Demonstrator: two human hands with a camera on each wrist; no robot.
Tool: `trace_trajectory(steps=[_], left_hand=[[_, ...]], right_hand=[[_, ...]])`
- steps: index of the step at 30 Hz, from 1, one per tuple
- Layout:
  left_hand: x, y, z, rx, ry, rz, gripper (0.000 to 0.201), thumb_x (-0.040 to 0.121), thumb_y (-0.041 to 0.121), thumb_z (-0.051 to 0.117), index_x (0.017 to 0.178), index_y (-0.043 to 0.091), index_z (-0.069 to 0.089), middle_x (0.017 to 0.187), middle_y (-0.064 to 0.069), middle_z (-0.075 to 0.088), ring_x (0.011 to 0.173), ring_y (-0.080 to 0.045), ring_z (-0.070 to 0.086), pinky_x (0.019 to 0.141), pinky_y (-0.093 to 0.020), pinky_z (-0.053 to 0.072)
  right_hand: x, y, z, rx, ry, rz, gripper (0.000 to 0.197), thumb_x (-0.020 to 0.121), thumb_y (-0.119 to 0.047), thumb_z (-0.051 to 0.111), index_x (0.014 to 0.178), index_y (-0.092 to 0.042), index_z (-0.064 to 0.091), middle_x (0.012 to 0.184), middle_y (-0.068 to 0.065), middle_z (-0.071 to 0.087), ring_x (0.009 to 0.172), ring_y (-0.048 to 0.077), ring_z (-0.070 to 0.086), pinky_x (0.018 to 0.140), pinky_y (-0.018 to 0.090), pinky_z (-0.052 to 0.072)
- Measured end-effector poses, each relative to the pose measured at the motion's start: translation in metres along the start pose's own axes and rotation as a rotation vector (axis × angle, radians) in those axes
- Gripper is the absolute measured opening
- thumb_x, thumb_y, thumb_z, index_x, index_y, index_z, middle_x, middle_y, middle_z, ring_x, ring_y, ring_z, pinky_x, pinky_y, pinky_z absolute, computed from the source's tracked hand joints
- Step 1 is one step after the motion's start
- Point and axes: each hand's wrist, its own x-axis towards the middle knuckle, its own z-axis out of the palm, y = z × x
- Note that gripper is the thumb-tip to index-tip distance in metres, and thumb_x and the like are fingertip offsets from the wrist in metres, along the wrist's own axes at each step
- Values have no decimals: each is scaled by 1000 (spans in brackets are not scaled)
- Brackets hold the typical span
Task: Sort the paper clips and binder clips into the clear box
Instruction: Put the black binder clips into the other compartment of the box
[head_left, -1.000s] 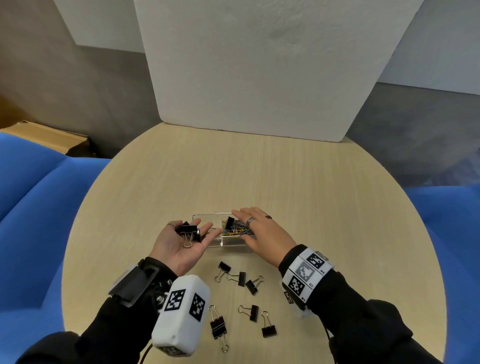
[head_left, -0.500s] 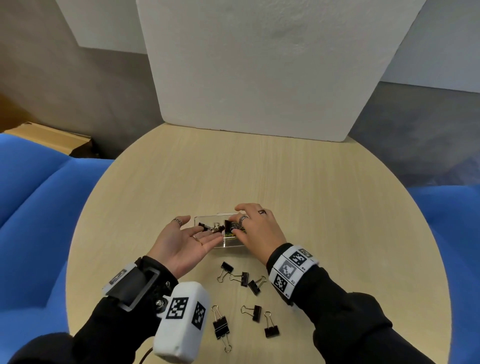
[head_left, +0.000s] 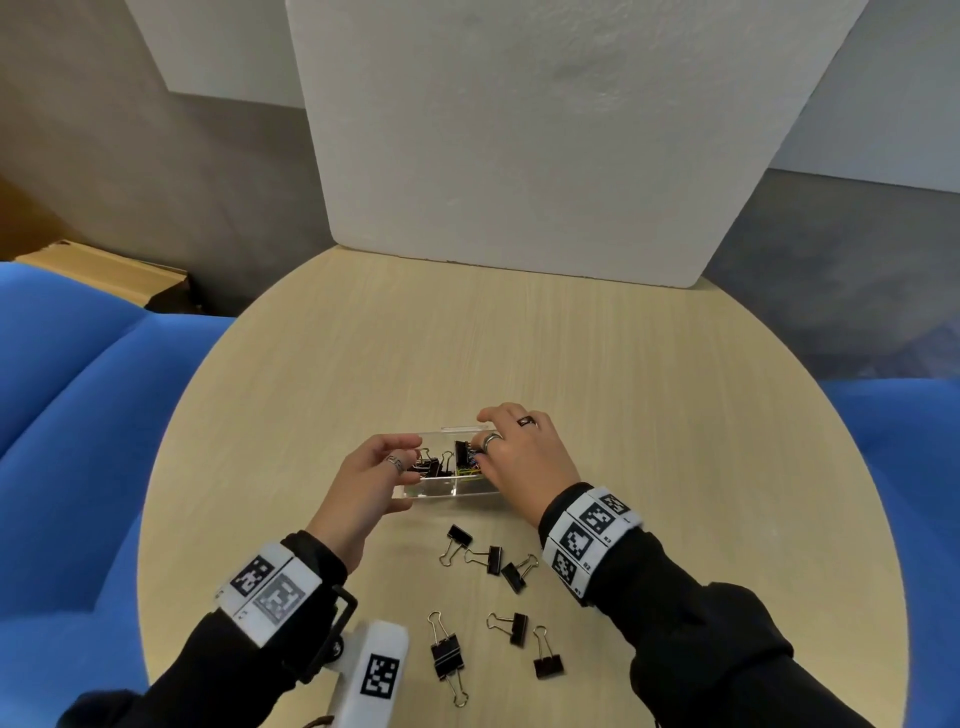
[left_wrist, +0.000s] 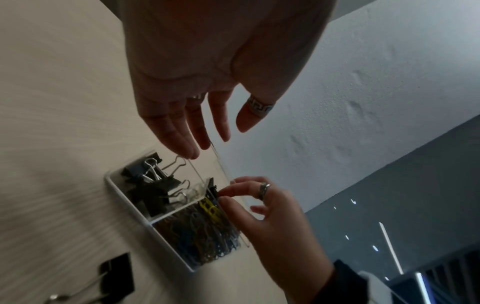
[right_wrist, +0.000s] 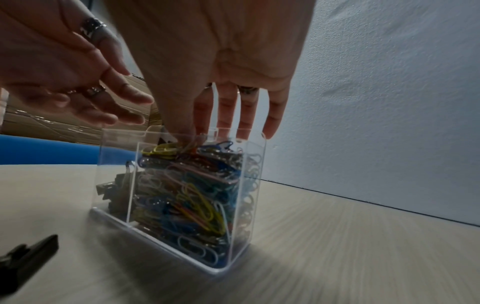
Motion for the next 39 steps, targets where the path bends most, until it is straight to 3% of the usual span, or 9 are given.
trace_trajectory(steps=[10,13,15,21,27,31,34,37,39], left_hand=[[6,-18,-7,179,-9,99,18,93,10,48,101,20,60,110,-4,61,91,-16,59,66,-25,46],[6,-21,-8,280,-15,172,19,91,8,51,101,21,60,105,3,62,94,-21,59,73,-29,49],[6,-23,-9,420,-14,258,22,89,6,53,102,22,60,102,7,62,87,-15,57,73,-22,47],[11,-34,-9,532,34,406,28,83,0,57,100,22,61,93,6,63,84,-11,59,66,-15,43],[14,-42,-10,428,64,438,31,81,-4,57,101,19,58,88,5,65,79,-9,60,62,-7,45],[9,-46,-11,428,124,509,34,82,2,61,104,27,54,91,14,60,80,-2,59,65,-13,46],[4,-53,-11,643,198,693,33,79,8,66,104,28,54,94,12,52,78,-5,56,70,-23,44],[1,-63,-5,897,-4,832,34,76,11,67,102,29,54,95,9,55,81,-10,57,73,-32,47],[1,-68,3,1035,-186,757,35,80,14,61,112,30,54,114,6,56,104,-16,55,87,-35,47]], right_hand=[[0,12,1,-130,33,-226,21,53,-6,82,69,-11,69,96,8,67,92,27,63,76,44,51],[1,16,1,-138,8,-248,20,53,-7,82,67,-10,68,97,8,67,93,28,62,78,46,50],[2,17,2,-127,15,-246,18,57,-10,82,67,-12,68,97,6,67,93,27,62,78,44,50],[5,9,-5,109,135,-154,9,68,-24,75,71,-19,68,98,-4,67,97,21,62,81,39,47],[10,-10,-5,123,53,-138,7,71,-28,74,75,-23,71,105,-4,66,103,22,59,81,41,47],[-1,-11,-15,334,121,38,26,86,-30,45,105,-20,59,106,1,61,97,19,57,79,35,45],[-23,-5,-22,520,169,163,25,89,-32,41,103,-15,52,97,3,55,82,16,55,73,28,45],[-49,-1,-16,447,79,99,26,87,-38,45,96,-16,57,89,-1,57,69,11,55,60,23,50],[-65,-1,-6,332,-72,31,34,83,-46,48,101,-19,60,93,-1,59,79,13,58,65,25,52]])
